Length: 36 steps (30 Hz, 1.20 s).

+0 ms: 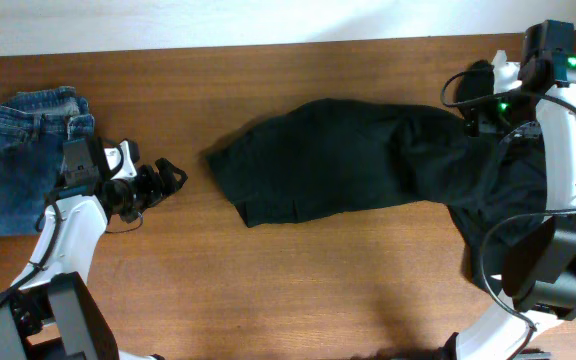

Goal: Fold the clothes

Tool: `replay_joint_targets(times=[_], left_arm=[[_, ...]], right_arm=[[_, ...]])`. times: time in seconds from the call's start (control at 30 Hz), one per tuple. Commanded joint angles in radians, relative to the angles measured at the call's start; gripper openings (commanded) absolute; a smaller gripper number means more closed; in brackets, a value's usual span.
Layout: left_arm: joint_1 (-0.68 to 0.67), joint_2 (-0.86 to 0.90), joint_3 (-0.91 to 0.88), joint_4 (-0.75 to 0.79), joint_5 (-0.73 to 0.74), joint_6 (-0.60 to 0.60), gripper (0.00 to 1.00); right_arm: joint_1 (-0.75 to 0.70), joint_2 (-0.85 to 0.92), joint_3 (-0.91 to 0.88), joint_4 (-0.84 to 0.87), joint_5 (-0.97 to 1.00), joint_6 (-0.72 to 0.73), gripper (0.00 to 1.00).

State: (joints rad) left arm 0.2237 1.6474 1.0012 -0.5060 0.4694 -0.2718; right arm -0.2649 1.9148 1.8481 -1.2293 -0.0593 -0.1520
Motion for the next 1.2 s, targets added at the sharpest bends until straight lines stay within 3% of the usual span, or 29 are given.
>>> replay_joint_targets(times=[0.0, 0.47, 0.8, 0.93, 1.17], left_arm=[[0.001, -0.023, 0.011, -0.013, -0.006, 0.020, 0.98], [-0.001, -0.023, 0.011, -0.067, 0.005, 0.019, 0.98], [-0.001, -0.023, 0.011, -0.067, 0.005, 0.020, 0.98], [-0.001, -0.023, 0.011, -0.066, 0.005, 0.020, 0.98], [-0.003, -0.023, 0.011, -0.051, 0.005, 0.020, 0.98]], right_arm=[[-0.059, 0.059, -0.032, 0.013, 0.006, 0.029, 0.70], [-0.116, 0.293, -0.061, 0.077, -0.143, -0.016, 0.71], [-0.130, 0.296, -0.040, 0.058, -0.145, 0.016, 0.72], [-0.177, 0.293, 0.049, -0.015, -0.159, 0.042, 0.73], [-0.247, 0.291, 0.052, -0.063, -0.177, 0.056, 0.75]])
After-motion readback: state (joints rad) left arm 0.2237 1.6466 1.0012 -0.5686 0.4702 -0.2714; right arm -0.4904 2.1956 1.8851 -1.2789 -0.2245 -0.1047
